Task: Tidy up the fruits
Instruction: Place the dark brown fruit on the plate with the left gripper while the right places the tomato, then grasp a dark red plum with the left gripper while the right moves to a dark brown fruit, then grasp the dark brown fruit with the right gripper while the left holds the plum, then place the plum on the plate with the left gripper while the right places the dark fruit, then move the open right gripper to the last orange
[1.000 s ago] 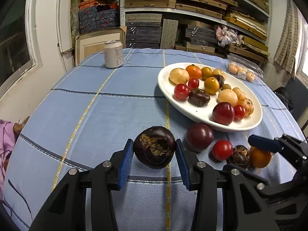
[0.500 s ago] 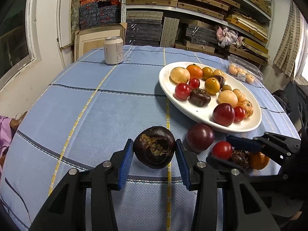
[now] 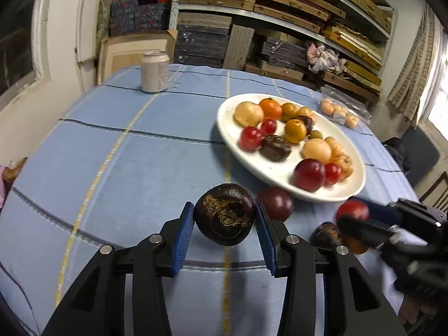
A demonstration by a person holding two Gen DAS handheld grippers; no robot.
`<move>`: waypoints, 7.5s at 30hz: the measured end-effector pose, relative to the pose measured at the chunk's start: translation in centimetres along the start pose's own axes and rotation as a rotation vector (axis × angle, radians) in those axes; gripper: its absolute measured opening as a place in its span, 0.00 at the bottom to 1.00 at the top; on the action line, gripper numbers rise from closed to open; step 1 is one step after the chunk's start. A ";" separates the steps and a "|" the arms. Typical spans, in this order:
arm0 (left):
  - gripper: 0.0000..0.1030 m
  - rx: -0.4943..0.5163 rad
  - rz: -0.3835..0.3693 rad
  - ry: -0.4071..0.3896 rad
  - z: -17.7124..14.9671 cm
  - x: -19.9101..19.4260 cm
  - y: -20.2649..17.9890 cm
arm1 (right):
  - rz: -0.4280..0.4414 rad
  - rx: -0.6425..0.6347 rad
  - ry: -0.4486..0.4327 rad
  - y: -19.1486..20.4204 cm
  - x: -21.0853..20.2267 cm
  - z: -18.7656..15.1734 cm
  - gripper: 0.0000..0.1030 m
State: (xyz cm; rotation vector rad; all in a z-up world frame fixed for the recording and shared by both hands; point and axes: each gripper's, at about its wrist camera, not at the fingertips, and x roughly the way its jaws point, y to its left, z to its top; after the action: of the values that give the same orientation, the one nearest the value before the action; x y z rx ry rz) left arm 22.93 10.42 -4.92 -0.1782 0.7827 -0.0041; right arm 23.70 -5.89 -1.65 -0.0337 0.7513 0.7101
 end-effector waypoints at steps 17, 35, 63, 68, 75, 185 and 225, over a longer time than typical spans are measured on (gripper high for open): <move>0.43 0.111 -0.018 0.034 6.5 7.1 -5.5 | -0.127 0.260 -0.057 -13.2 3.1 7.2 0.30; 0.70 0.009 0.006 -0.075 3.1 1.0 -0.1 | -0.111 0.330 -0.266 -10.6 -4.6 2.4 0.67; 0.69 0.188 -0.056 0.034 -0.8 3.7 -4.0 | -0.110 0.249 -0.245 -6.5 -6.0 -2.3 0.77; 0.68 0.159 -0.084 0.061 -0.6 4.4 -3.8 | -0.108 0.244 -0.240 -6.3 -6.0 -2.3 0.78; 0.56 0.154 -0.088 0.092 -0.5 5.1 -3.9 | -0.107 0.237 -0.230 -6.0 -5.7 -2.4 0.78; 0.72 0.169 -0.001 -0.067 7.2 6.7 -5.7 | -0.144 0.175 -0.094 -10.8 3.2 4.6 0.67; 0.70 0.691 -0.433 0.031 -4.9 2.3 -12.4 | 0.221 0.135 0.115 -8.3 -0.9 -4.7 0.44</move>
State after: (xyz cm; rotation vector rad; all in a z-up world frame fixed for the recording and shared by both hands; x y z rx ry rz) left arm 21.88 -2.74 -7.88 0.3134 0.7210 -0.6799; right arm 25.33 -14.11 -6.37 0.1344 0.9215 0.8715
